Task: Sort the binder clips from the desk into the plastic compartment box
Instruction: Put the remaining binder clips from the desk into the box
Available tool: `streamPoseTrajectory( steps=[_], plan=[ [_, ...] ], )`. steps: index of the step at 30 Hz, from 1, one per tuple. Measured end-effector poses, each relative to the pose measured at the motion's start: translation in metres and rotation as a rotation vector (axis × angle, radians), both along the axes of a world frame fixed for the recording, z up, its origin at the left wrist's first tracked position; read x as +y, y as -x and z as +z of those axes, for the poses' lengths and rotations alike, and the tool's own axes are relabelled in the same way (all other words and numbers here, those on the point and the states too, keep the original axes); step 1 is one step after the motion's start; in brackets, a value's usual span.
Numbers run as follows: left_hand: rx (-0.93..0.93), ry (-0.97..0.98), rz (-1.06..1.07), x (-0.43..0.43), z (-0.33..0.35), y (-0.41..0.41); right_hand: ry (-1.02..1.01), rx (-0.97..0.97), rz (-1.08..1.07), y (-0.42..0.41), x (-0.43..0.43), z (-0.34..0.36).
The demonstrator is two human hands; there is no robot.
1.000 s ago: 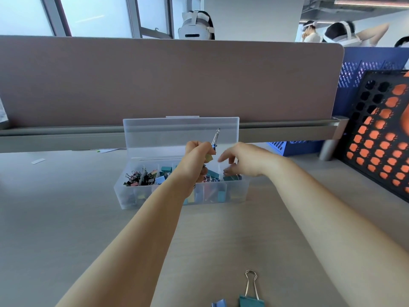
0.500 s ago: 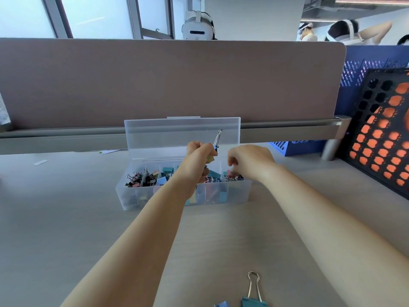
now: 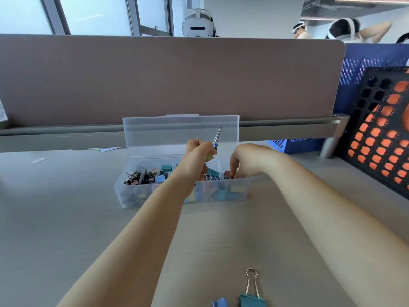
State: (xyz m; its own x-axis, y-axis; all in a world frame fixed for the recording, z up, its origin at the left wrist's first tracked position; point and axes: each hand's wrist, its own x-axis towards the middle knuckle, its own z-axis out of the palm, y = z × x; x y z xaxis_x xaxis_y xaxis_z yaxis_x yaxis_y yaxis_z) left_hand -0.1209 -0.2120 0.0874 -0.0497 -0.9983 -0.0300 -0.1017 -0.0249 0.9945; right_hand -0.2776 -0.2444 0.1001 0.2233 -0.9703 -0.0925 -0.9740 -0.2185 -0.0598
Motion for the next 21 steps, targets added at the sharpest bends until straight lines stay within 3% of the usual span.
streamPoseTrajectory(
  steps=[2,6,11,14,18,19,21],
  plan=[
    [0.010,0.003,-0.006,0.000,0.000,0.000,0.044,-0.110,0.007,0.001,0.002,0.002],
    [-0.005,0.006,-0.009,0.000,0.000,0.000,0.090,-0.768,-0.136,-0.001,0.006,0.012],
    [-0.007,0.000,-0.008,0.001,0.001,0.001,-0.034,-1.331,-0.342,-0.007,-0.004,0.011],
    [-0.008,0.002,-0.008,0.002,0.002,0.001,-0.084,-1.324,-0.371,-0.015,-0.008,0.006],
    [0.003,-0.003,-0.005,0.001,0.002,0.000,0.074,-0.831,-0.310,-0.017,-0.013,-0.007],
    [0.000,-0.004,-0.003,0.001,0.002,0.000,0.119,-0.755,-0.308,-0.015,-0.013,-0.010],
    [-0.005,-0.005,-0.002,0.000,0.001,0.001,0.146,-0.795,-0.295,-0.010,-0.011,-0.013]
  ],
)
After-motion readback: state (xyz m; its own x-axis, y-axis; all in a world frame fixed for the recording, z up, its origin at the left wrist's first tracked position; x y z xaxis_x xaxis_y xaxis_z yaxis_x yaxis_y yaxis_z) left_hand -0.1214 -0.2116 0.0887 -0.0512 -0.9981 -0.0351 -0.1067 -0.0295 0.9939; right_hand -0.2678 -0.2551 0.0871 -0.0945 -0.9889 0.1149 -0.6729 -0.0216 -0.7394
